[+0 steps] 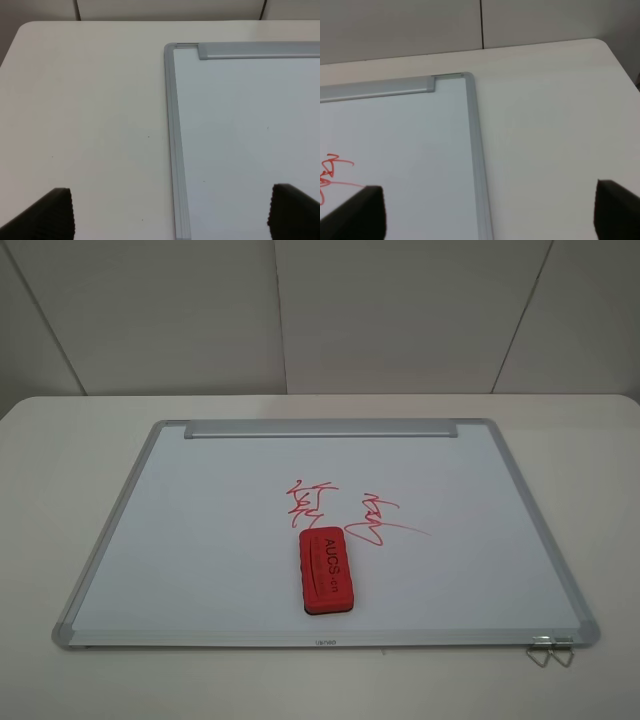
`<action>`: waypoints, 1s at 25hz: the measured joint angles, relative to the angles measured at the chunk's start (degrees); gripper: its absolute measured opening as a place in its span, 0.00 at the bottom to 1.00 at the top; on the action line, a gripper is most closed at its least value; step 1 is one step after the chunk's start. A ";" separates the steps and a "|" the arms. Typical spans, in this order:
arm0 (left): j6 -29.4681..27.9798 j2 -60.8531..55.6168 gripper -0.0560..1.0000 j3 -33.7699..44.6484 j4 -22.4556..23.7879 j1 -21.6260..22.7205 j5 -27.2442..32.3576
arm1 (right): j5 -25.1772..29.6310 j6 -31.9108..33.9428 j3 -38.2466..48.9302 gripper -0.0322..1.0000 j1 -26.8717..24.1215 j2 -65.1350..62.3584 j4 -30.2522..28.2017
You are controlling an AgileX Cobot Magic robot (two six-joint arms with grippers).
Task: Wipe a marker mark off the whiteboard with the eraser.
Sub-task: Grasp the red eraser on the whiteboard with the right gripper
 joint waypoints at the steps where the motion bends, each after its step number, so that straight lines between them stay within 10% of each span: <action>1: 0.00 0.00 0.79 0.00 0.00 0.00 0.00 | 0.00 0.00 0.00 0.75 0.00 0.00 0.00; 25: 0.00 0.00 0.79 0.00 0.00 0.00 0.00 | 0.00 0.00 0.00 0.75 0.00 0.00 0.00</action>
